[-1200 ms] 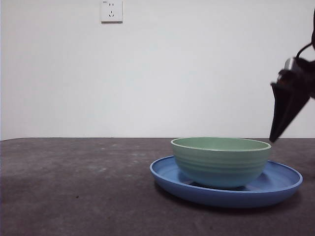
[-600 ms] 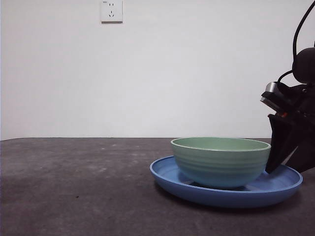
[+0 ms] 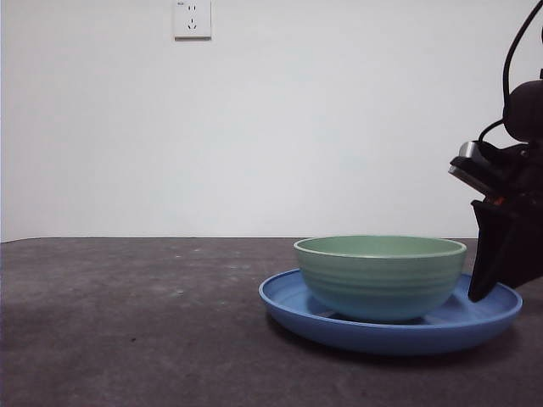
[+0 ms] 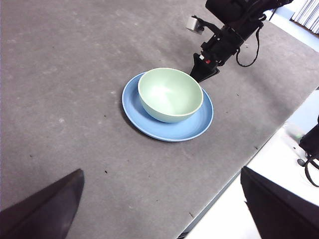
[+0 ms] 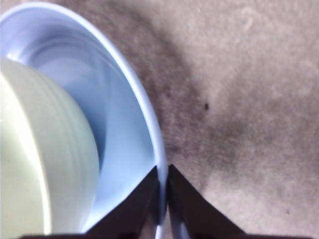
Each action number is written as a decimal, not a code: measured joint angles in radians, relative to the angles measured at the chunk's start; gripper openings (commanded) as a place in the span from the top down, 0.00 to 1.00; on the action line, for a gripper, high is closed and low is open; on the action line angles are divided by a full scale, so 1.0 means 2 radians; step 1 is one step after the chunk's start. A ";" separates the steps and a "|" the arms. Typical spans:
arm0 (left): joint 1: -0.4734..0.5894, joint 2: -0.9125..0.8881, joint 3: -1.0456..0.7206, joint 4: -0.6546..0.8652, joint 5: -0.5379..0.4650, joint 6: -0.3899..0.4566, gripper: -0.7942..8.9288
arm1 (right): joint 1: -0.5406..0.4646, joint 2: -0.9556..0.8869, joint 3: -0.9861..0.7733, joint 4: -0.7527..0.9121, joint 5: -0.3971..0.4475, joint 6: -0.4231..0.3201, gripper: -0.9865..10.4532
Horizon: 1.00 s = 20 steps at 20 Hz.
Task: Place the green bowl on the blue plate
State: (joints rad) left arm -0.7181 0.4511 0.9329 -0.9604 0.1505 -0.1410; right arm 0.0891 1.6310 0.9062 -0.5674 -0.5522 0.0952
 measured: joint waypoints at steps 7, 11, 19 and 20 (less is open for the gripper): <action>0.000 0.000 0.000 0.000 0.000 0.000 0.40 | 0.011 0.000 0.098 -0.080 0.002 0.003 0.90; 0.000 0.000 0.000 0.000 0.000 0.000 0.40 | 0.050 0.000 0.134 -0.077 0.002 0.022 0.90; 0.000 0.000 0.000 0.000 0.000 0.000 0.40 | 0.149 0.000 0.134 -0.027 0.021 0.089 0.90; 0.000 0.000 0.000 0.000 0.000 0.000 0.40 | 0.158 0.000 0.134 -0.022 0.028 0.097 0.90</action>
State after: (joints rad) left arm -0.7181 0.4511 0.9329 -0.9604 0.1505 -0.1410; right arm 0.4053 1.6314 1.1740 -0.6117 -0.4965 0.2890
